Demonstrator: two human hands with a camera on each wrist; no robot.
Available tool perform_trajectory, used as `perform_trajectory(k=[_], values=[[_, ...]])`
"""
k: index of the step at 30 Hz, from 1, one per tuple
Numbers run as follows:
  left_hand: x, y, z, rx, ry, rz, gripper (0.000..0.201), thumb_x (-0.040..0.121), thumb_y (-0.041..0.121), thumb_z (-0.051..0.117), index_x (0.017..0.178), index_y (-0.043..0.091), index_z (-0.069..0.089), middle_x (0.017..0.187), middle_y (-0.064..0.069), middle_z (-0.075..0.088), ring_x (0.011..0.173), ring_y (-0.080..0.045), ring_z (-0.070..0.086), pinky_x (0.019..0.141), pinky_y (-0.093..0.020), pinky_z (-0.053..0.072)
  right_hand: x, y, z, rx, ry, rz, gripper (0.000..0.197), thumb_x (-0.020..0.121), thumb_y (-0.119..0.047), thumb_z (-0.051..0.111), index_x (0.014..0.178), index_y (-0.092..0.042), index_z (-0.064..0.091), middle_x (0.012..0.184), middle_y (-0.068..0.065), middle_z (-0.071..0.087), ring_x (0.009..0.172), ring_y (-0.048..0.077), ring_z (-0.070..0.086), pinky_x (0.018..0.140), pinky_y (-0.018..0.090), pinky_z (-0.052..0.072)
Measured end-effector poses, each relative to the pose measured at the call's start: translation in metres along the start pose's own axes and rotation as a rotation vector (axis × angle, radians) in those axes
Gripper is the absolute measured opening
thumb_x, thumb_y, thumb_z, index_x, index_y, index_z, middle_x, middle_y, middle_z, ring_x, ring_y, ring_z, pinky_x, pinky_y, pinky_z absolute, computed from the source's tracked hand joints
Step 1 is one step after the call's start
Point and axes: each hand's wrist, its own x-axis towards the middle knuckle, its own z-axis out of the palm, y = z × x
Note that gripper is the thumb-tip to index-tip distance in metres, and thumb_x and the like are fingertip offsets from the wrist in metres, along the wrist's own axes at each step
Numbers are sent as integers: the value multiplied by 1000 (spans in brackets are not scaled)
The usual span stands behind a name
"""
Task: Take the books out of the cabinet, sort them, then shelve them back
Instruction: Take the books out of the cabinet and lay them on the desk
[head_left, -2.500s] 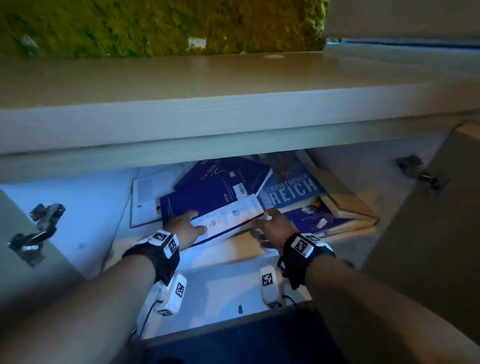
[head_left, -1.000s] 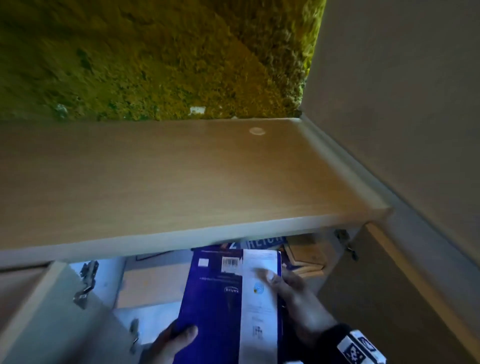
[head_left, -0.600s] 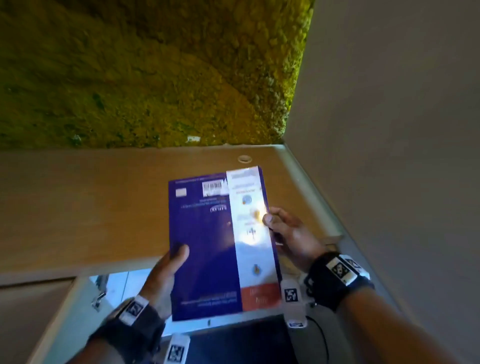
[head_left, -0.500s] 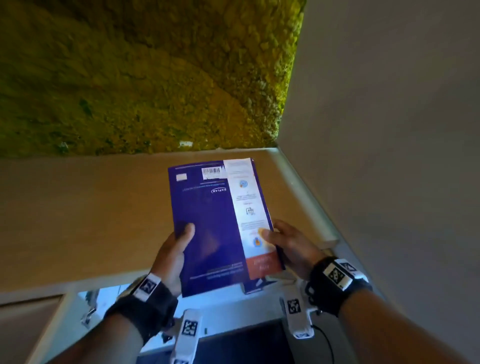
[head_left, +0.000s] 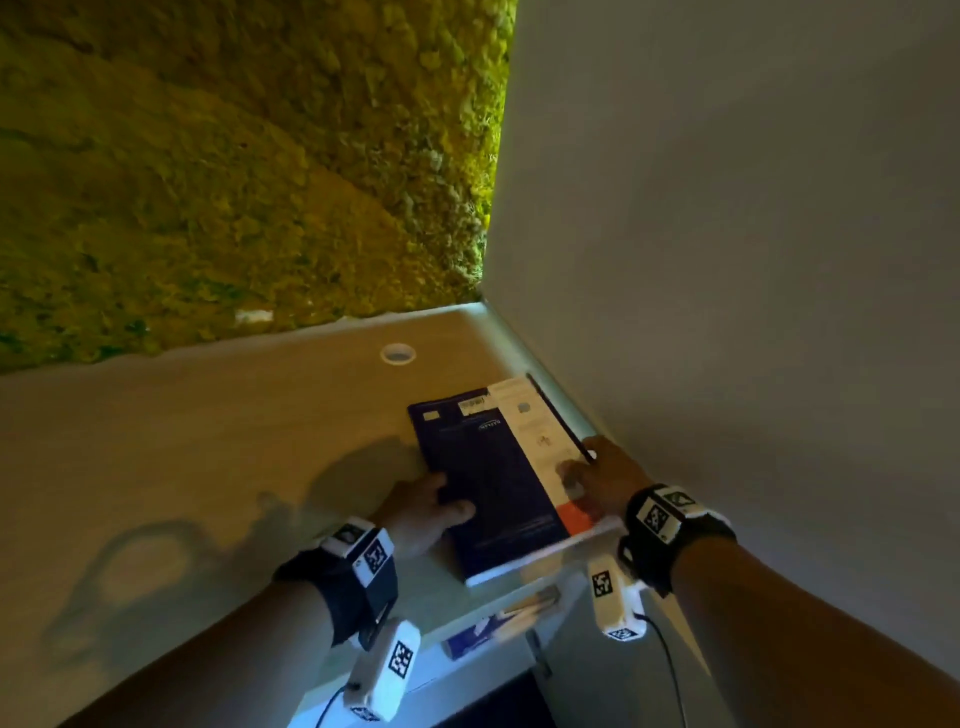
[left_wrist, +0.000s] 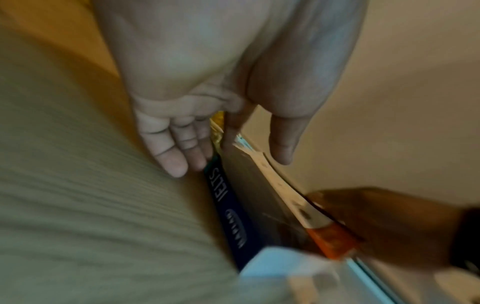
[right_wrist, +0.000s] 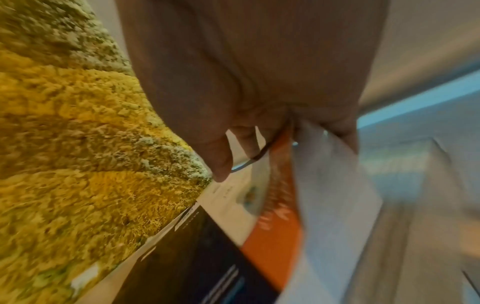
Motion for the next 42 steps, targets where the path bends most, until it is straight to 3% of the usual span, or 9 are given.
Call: perform_trajectory(k=[3,5,8,13,19,27,33,39,42], values=[[5,-12,8,259,-29,20,79,86,53,69,153,24,38,157,-7,34,141,-25,41,115,-36,40,-1,11,14,-263,169,-91,45,90,-31,69,131,-26,51,133,6,62,112,27,67,91,48,59],[0,-17,15,422,-23,44,82,87,59,64,156,31,29,155,-7,24,143,-28,33,117,-39,35,-6,13,26,-460,280,-171,74,87,-46,66,151,-31,34,155,4,40,142,31,43,110,57,43],[-11,-25,19,563,10,97,88,84,64,56,158,31,21,158,-7,21,144,-31,28,116,-42,34,-21,17,46,-712,192,-215,60,91,-54,54,148,-40,40,163,0,27,152,27,24,118,60,23],[-58,-45,25,164,16,166,77,78,57,62,142,14,54,137,-11,61,128,-24,56,108,-40,45,-66,46,73,-549,126,-389,56,83,-55,50,128,-28,65,143,6,54,133,25,52,107,50,45],[-135,-84,91,-250,88,191,20,86,34,59,103,31,70,83,10,74,76,-9,71,68,-20,52,-138,115,109,-207,142,-725,18,93,-16,67,110,-17,73,116,3,65,106,19,64,91,32,52],[-55,-190,179,-334,24,-116,11,100,17,57,101,21,67,100,-9,70,85,-22,66,73,-32,43,-58,220,159,-227,-93,-370,42,97,-24,67,135,-12,55,121,7,65,111,24,64,89,29,48],[55,-287,188,-240,160,-91,29,88,26,67,112,11,66,88,-5,66,70,-15,63,57,-24,39,65,272,178,-223,57,-196,58,99,-33,60,150,-8,43,149,15,53,132,31,53,96,27,41],[110,-349,175,51,495,70,30,93,32,65,120,19,65,113,-6,68,103,-26,64,94,-37,52,116,281,226,-232,155,-391,53,99,-29,57,148,-10,49,151,13,52,135,30,52,109,31,42],[118,-357,162,289,654,137,25,90,33,65,114,25,69,121,-2,63,113,-28,57,103,-36,47,129,269,250,-307,171,-502,41,99,-28,56,136,-10,59,136,15,64,119,30,62,90,28,47]])
